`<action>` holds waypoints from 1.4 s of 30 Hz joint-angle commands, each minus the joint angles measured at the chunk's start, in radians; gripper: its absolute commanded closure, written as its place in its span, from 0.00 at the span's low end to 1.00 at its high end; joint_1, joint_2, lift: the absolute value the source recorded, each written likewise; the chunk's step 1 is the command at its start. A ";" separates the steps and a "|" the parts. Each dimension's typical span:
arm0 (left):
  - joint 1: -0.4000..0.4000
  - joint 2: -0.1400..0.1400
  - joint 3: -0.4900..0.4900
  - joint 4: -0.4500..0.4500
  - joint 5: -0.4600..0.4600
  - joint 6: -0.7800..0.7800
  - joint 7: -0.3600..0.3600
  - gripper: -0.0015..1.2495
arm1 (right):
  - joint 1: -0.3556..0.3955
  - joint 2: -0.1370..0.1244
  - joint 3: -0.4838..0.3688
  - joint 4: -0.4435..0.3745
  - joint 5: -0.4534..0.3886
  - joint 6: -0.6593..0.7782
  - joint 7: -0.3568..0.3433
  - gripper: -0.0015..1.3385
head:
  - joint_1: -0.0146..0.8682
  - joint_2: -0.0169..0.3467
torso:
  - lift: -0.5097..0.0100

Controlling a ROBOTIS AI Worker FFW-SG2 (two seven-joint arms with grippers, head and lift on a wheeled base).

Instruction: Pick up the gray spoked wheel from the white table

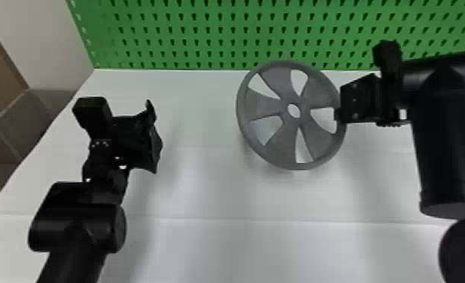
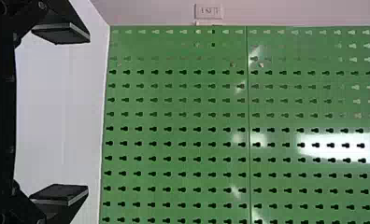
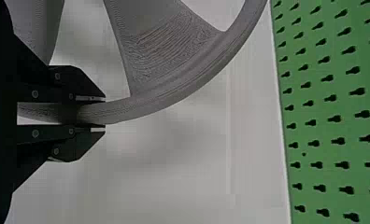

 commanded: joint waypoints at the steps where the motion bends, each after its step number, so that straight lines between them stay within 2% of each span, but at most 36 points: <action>1: 0.000 0.000 0.002 0.000 0.003 0.000 0.000 0.12 | 0.035 -0.013 -0.025 -0.052 -0.057 -0.058 -0.001 0.90 | 0.90 0.25 | 0.80; 6: 0.000 0.000 0.002 0.000 0.003 -0.002 0.000 0.12 | 0.068 -0.019 -0.038 -0.070 -0.143 -0.151 -0.030 0.90 | 0.90 0.25 | 0.80; 15: -0.003 0.000 0.002 0.000 0.003 -0.006 0.000 0.12 | 0.148 -0.021 -0.035 -0.122 -0.306 -0.381 -0.159 0.90 | 0.90 0.25 | 0.80; 18: -0.003 -0.002 0.000 0.000 0.003 -0.008 0.000 0.12 | 0.185 -0.022 -0.029 -0.135 -0.398 -0.467 -0.223 0.90 | 0.90 0.25 | 0.80; 22: -0.003 -0.002 0.002 0.000 0.001 -0.014 0.000 0.12 | 0.228 -0.022 -0.015 -0.145 -0.424 -0.568 -0.252 0.90 | 0.90 0.25 | 0.80; 26: -0.003 -0.002 0.002 0.000 0.000 -0.023 0.000 0.12 | 0.280 -0.022 0.003 -0.151 -0.490 -0.714 -0.315 0.90 | 0.90 0.25 | 0.80; 33: -0.002 -0.002 0.002 0.000 0.001 -0.031 0.000 0.12 | 0.377 -0.022 0.046 -0.202 -0.520 -0.924 -0.455 0.90 | 0.90 0.25 | 0.80; 37: 0.002 -0.002 0.000 -0.002 0.004 -0.031 0.000 0.12 | 0.421 -0.005 0.035 -0.214 -0.514 -1.009 -0.483 0.90 | 0.90 0.25 | 0.80; 42: 0.003 -0.002 0.000 -0.002 0.014 -0.034 0.000 0.11 | 0.482 0.011 0.040 -0.216 -0.502 -1.160 -0.562 0.90 | 0.90 0.25 | 0.80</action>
